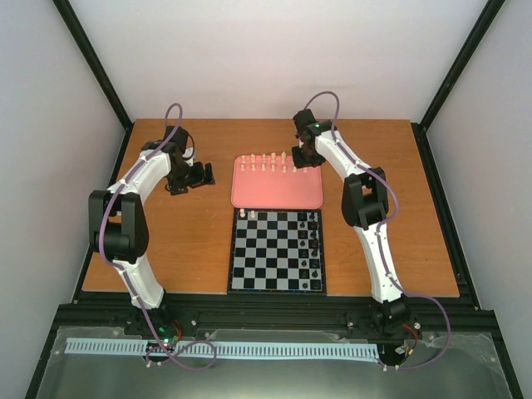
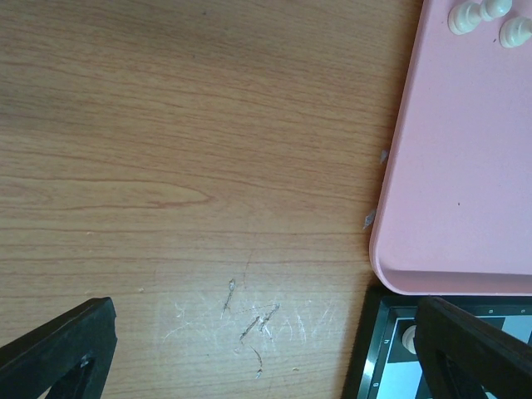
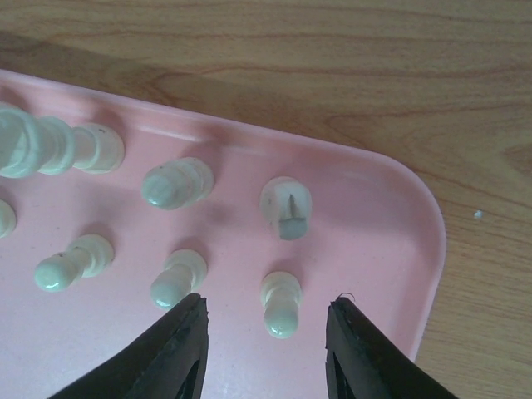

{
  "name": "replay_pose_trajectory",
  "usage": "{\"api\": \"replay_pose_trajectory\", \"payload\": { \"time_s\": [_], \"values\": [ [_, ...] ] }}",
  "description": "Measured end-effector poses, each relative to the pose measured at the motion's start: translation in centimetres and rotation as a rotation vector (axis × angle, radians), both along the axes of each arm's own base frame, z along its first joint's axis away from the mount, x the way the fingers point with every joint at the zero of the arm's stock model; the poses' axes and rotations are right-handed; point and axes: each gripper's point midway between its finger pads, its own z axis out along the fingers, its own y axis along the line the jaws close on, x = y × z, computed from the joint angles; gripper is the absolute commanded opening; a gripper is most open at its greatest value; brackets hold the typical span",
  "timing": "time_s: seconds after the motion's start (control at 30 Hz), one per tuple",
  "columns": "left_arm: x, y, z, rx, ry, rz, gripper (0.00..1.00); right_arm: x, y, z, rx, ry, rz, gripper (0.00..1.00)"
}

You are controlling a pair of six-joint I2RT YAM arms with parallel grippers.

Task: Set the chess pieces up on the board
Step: Pick up the chess piece from the storage box.

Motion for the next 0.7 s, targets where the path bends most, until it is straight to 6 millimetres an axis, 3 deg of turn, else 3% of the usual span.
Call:
{"api": "replay_pose_trajectory", "payload": {
  "time_s": [0.37, 0.7],
  "values": [
    [0.0, 0.0, -0.3, 0.000, 0.007, 0.000, 1.00, 0.0, -0.5, -1.1, -0.005, 0.021, -0.008, 0.40],
    [0.0, 0.0, -0.3, 0.000, 0.007, 0.000, 1.00, -0.2, -0.9, -3.2, -0.001, 0.064, -0.001, 0.33]
  ]
}}
